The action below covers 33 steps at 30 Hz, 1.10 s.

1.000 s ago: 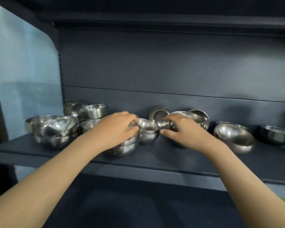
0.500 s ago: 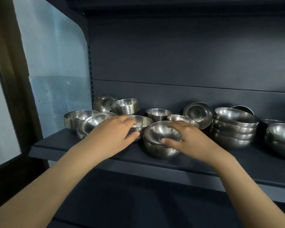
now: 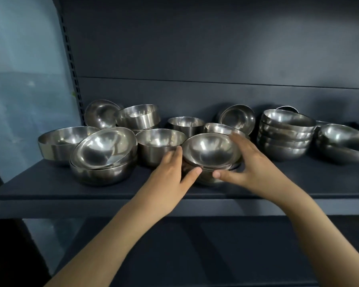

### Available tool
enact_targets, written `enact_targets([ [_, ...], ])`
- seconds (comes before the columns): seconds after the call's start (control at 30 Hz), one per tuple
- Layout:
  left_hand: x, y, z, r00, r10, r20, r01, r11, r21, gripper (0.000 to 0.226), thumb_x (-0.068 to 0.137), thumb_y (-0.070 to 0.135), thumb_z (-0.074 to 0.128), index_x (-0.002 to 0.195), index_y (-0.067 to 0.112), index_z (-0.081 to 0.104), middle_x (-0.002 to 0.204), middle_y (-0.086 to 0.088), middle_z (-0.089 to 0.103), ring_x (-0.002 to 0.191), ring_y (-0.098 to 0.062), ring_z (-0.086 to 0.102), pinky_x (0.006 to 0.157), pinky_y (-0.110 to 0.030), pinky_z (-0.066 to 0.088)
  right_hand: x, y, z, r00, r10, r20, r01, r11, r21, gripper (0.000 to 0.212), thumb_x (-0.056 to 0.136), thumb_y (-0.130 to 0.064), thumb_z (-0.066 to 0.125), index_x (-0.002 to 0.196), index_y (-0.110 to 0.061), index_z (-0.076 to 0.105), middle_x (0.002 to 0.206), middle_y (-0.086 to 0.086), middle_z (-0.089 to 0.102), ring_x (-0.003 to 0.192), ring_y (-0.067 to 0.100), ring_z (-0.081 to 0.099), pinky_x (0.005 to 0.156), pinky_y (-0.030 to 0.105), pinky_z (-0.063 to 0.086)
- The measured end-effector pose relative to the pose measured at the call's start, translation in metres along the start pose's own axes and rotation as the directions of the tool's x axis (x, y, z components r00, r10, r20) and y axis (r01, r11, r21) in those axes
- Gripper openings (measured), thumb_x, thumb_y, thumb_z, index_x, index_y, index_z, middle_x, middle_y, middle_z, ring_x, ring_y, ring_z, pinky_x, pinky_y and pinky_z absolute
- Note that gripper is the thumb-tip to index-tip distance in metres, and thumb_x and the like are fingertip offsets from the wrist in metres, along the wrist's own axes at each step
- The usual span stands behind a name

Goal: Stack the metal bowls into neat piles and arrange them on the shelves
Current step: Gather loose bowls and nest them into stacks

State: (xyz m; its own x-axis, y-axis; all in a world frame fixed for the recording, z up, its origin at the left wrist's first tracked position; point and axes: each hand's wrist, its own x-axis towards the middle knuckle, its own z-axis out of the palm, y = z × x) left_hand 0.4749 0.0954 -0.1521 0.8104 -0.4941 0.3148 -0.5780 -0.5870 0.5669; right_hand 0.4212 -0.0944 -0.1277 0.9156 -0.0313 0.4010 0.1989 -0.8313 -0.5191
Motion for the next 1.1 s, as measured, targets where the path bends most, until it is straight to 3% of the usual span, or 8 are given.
enact_targets([
  [0.2,-0.001,-0.005,0.012,0.999,0.004,-0.042,-0.012,0.979,-0.205,0.08,0.089,0.048,0.047,0.15,0.022,0.003,0.152,0.005,0.015,0.132,-0.013,0.039,0.108,-0.033,0.038,-0.005,0.004,0.007,0.997,0.053,-0.055,-0.042,0.98,0.192,0.074,0.056,-0.058,0.075,0.117,-0.057,0.032,0.122,-0.025,0.046,0.126,0.004,0.043,0.107,0.026,0.036],
  [0.33,-0.003,-0.002,0.017,0.998,-0.017,-0.063,-0.003,0.95,-0.312,0.08,0.09,0.04,0.052,0.15,0.021,0.004,0.153,0.002,0.013,0.124,-0.009,0.045,0.105,-0.025,0.039,-0.003,0.014,0.014,0.994,0.095,-0.05,-0.079,0.962,0.262,0.122,0.045,-0.071,0.076,0.147,-0.026,0.026,0.137,-0.009,0.05,0.128,0.007,0.046,0.11,0.034,0.038],
  [0.5,-0.008,0.005,0.019,0.994,-0.058,-0.093,0.009,0.889,-0.458,0.081,0.087,0.028,0.061,0.149,0.026,0.009,0.152,-0.001,0.019,0.124,-0.01,0.047,0.087,-0.004,0.039,-0.012,0.012,0.016,0.99,0.122,-0.064,-0.093,0.933,0.347,0.08,0.049,-0.049,0.081,0.115,-0.049,0.036,0.114,-0.029,0.052,0.105,-0.018,0.051,0.094,0.009,0.041],
  [0.6,-0.014,0.012,0.019,0.991,-0.065,-0.121,-0.004,0.866,-0.5,0.08,0.086,0.023,0.063,0.148,0.024,0.014,0.149,0.001,0.022,0.117,-0.005,0.045,0.074,0.008,0.036,-0.019,0.013,0.017,0.988,0.122,-0.1,-0.072,0.913,0.401,0.085,0.05,-0.045,0.083,0.122,-0.043,0.038,0.116,-0.03,0.053,0.109,-0.014,0.052,0.096,0.014,0.04],
  [0.83,-0.014,0.043,0.013,0.977,0.029,-0.213,-0.134,0.857,-0.497,0.07,0.077,0.027,0.071,0.137,0.034,0.036,0.129,0.015,0.034,0.102,0.002,0.057,0.077,-0.004,0.047,-0.034,0.016,-0.019,0.979,0.087,-0.186,0.002,0.901,0.435,0.095,0.048,-0.049,0.086,0.13,-0.041,0.04,0.113,-0.033,0.057,0.113,-0.012,0.053,0.093,0.011,0.042],
  [0.93,-0.003,0.067,0.012,0.969,0.084,-0.231,-0.194,0.839,-0.508,0.067,0.077,0.031,0.071,0.135,0.038,0.038,0.122,0.022,0.038,0.095,0.011,0.057,0.074,-0.003,0.047,-0.032,0.025,-0.048,0.971,0.086,-0.223,0.01,0.917,0.4,0.086,0.04,-0.059,0.085,0.115,-0.048,0.046,0.102,-0.041,0.06,0.105,-0.014,0.056,0.091,0.014,0.044],
  [1.03,0.017,0.093,0.015,0.957,0.122,-0.264,-0.24,0.844,-0.48,0.06,0.077,0.034,0.069,0.129,0.041,0.038,0.114,0.025,0.039,0.087,0.022,0.054,0.07,0.002,0.042,-0.024,0.041,-0.08,0.955,0.059,-0.291,0.049,0.935,0.351,0.12,0.039,-0.062,0.083,0.143,-0.028,0.033,0.122,-0.023,0.058,0.115,-0.003,0.055,0.099,0.02,0.041],
  [1.1,0.037,0.112,0.018,0.945,0.137,-0.296,-0.258,0.869,-0.423,0.059,0.076,0.036,0.068,0.128,0.039,0.04,0.115,0.022,0.039,0.088,0.015,0.056,0.076,-0.003,0.043,-0.016,0.051,-0.106,0.949,0.038,-0.313,0.07,0.943,0.326,0.12,0.041,-0.063,0.08,0.144,-0.024,0.033,0.12,-0.022,0.059,0.111,-0.004,0.056,0.099,0.019,0.042],
])
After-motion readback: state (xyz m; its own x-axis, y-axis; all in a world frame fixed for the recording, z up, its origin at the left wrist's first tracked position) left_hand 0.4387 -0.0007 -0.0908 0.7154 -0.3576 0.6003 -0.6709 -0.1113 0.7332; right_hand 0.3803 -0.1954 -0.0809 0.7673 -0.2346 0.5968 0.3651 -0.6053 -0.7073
